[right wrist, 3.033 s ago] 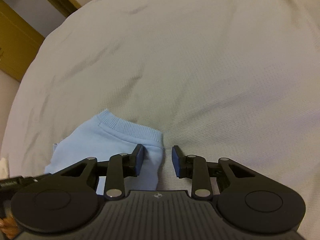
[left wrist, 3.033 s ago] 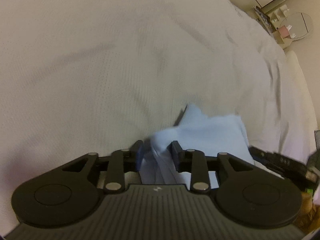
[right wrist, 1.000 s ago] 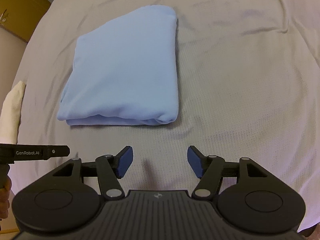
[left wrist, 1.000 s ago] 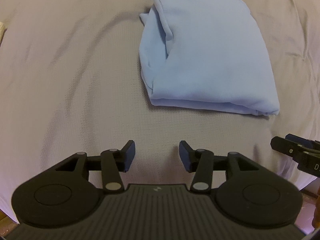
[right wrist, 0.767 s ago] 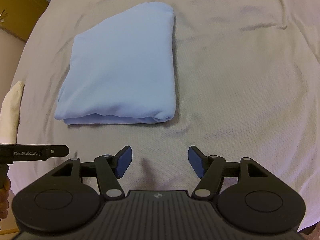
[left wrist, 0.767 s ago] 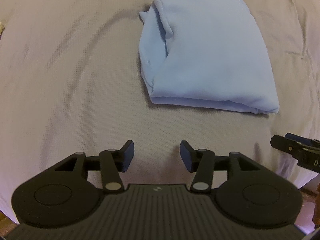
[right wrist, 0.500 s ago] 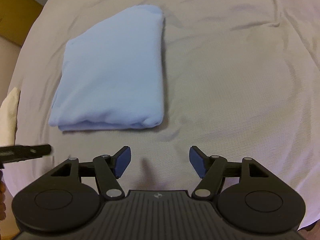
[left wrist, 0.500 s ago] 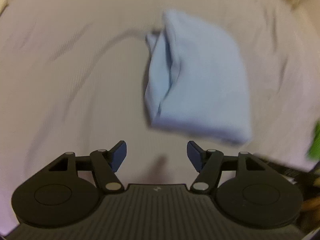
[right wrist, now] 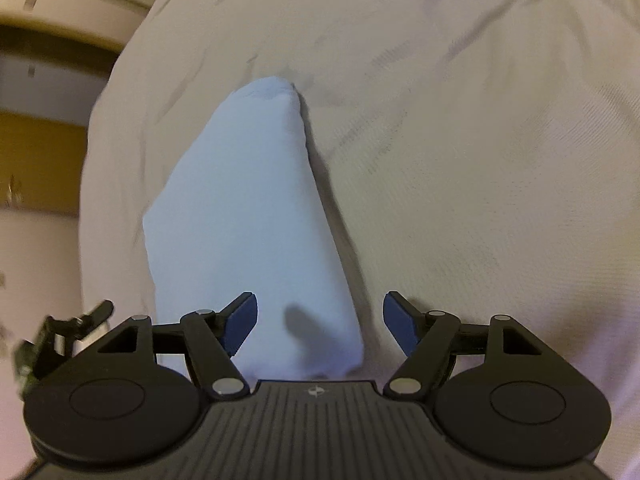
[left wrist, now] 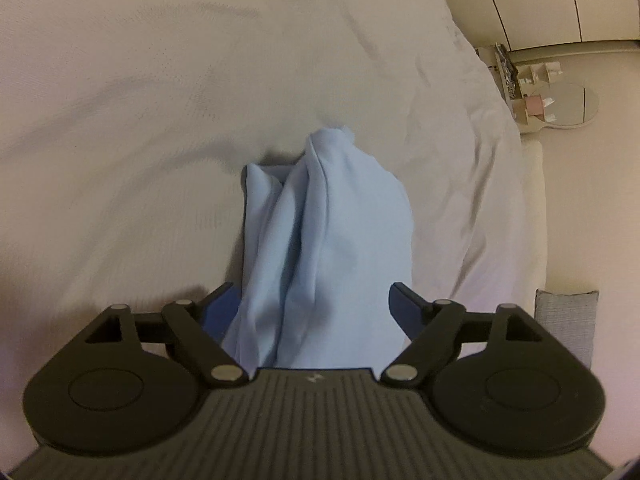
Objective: Fold clothes
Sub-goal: 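Close both grippers on the sides of the light-blue sweatshirt bundle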
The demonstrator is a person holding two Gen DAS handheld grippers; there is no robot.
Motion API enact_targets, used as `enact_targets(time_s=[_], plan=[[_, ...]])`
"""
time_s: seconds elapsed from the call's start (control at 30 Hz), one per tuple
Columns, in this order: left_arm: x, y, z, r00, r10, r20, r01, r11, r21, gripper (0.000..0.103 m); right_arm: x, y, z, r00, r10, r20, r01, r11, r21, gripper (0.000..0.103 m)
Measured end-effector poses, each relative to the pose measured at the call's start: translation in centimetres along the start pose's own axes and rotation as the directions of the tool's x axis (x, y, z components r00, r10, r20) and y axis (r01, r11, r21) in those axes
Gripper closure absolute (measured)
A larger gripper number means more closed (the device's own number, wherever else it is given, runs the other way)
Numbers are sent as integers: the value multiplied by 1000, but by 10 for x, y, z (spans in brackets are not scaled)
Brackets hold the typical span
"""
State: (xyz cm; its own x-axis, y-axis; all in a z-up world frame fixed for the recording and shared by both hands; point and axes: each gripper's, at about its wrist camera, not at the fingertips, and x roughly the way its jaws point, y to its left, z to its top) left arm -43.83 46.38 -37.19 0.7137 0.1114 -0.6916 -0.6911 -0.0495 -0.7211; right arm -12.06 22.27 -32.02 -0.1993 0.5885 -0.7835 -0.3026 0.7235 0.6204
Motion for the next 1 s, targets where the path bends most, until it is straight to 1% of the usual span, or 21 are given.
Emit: enact_targets(time_s=[0.1, 0.2, 0.27, 0.3, 0.37, 0.53, 0.63, 0.7, 0.73, 0.77, 0.8, 0.87, 0.9, 1.0], plan=[[10, 6, 6, 1000, 22, -18, -22, 1000, 0, 24, 7, -6, 8, 1000, 15, 6, -15, 999, 51, 31], [11, 15, 3, 999, -4, -34, 3, 999, -33, 23, 8, -10, 14, 1000, 27, 6, -27, 997, 68, 30], [18, 23, 5, 999, -18, -44, 15, 998, -63, 22, 12, -13, 15, 1000, 24, 2, -24, 997, 78, 26], [23, 25, 7, 998, -32, -49, 29, 997, -67, 22, 15, -14, 15, 1000, 19, -1, -19, 996, 83, 26], [35, 28, 12, 996, -56, -64, 52, 997, -65, 18, 20, -15, 16, 1000, 15, -5, -14, 996, 93, 26], [63, 31, 23, 985, -124, -120, 116, 991, -67, 16, 27, -18, 17, 999, 42, -2, -42, 993, 106, 26], [78, 26, 26, 981, -125, -149, 121, 992, -38, 16, 30, -22, 21, 997, 74, 15, -75, 991, 114, 26], [82, 21, 27, 977, -134, -163, 133, 991, -20, 26, 34, -25, 26, 995, 96, 25, -98, 987, 125, 26], [84, 17, 28, 975, -141, -170, 142, 990, -7, 36, 37, -26, 28, 994, 105, 29, -107, 986, 127, 26], [85, 14, 28, 973, -148, -177, 151, 988, 6, 42, 40, -25, 30, 993, 112, 31, -115, 986, 124, 26], [86, 11, 28, 971, -155, -183, 161, 987, 18, 44, 43, -25, 32, 992, 120, 34, -123, 985, 122, 26], [84, 9, 28, 967, -174, -183, 184, 982, 38, 51, 48, -24, 37, 991, 130, 38, -133, 985, 108, 26], [85, 13, 28, 967, -179, -183, 188, 981, 34, 52, 51, -22, 38, 990, 136, 38, -139, 985, 98, 26], [97, 34, 31, 967, -161, -197, 159, 987, -26, 54, 61, -20, 43, 987, 162, 25, -163, 984, 75, 26]])
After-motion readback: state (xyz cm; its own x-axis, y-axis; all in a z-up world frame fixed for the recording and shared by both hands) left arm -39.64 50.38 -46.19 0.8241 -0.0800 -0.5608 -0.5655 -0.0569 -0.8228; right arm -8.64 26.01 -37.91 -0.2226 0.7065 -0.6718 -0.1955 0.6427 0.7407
